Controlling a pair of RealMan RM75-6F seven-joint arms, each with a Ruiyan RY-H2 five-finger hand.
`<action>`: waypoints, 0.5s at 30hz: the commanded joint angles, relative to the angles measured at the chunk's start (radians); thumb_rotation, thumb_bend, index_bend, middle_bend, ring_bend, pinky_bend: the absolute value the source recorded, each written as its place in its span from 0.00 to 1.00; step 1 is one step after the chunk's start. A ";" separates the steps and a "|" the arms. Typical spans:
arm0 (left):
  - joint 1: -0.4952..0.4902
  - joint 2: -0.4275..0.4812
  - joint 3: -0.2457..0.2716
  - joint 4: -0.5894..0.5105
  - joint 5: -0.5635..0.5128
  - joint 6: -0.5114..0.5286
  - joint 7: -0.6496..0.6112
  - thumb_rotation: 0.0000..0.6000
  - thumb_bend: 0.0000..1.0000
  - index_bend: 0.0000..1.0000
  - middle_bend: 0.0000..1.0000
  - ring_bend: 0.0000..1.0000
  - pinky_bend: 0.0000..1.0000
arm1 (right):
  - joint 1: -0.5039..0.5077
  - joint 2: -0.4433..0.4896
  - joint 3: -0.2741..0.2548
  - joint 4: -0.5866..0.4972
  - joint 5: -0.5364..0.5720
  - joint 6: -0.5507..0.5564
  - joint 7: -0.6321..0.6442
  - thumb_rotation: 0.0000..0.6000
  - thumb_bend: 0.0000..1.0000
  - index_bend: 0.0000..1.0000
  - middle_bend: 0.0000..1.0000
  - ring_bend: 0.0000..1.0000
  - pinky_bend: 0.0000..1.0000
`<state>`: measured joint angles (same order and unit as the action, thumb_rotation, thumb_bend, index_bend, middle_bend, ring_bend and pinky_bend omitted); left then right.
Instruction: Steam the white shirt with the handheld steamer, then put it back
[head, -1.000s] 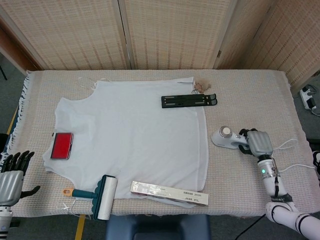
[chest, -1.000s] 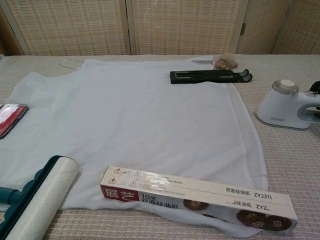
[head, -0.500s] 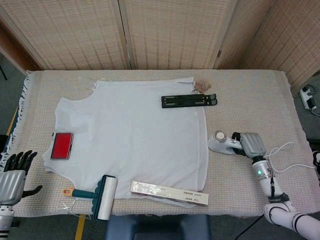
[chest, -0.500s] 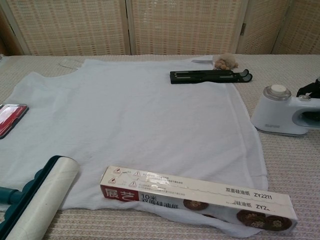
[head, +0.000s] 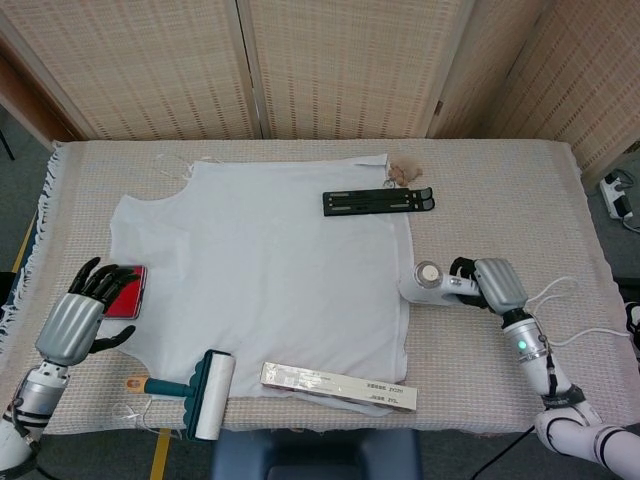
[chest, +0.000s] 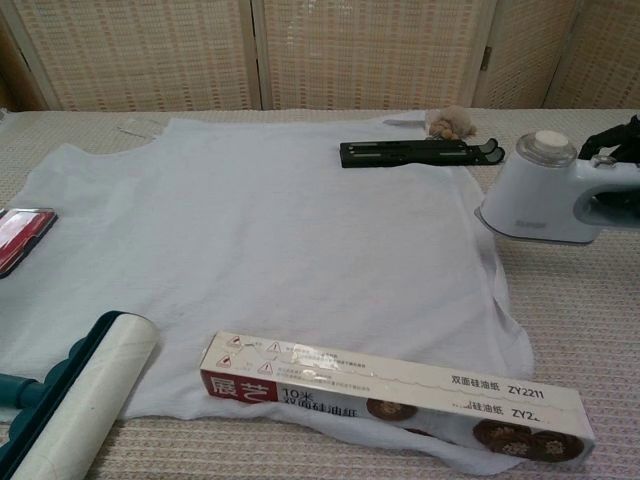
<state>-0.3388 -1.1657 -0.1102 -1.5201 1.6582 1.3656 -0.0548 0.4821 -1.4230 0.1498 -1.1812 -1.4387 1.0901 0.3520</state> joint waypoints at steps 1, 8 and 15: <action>-0.115 -0.020 -0.031 0.021 0.055 -0.095 -0.060 1.00 0.39 0.28 0.27 0.20 0.13 | 0.024 0.070 0.017 -0.083 0.003 -0.018 -0.052 1.00 0.79 0.80 0.80 0.73 0.92; -0.258 -0.080 -0.037 0.020 0.056 -0.248 -0.097 0.88 0.44 0.29 0.27 0.20 0.09 | 0.049 0.140 0.047 -0.190 0.045 -0.046 -0.141 1.00 0.80 0.79 0.80 0.73 0.92; -0.389 -0.138 -0.032 0.014 -0.060 -0.501 -0.131 0.66 0.46 0.30 0.26 0.17 0.03 | 0.115 0.111 0.080 -0.216 0.068 -0.089 -0.184 1.00 0.81 0.79 0.80 0.73 0.92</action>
<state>-0.6651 -1.2707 -0.1431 -1.5058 1.6587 0.9656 -0.1704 0.5828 -1.2992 0.2225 -1.3964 -1.3793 1.0153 0.1799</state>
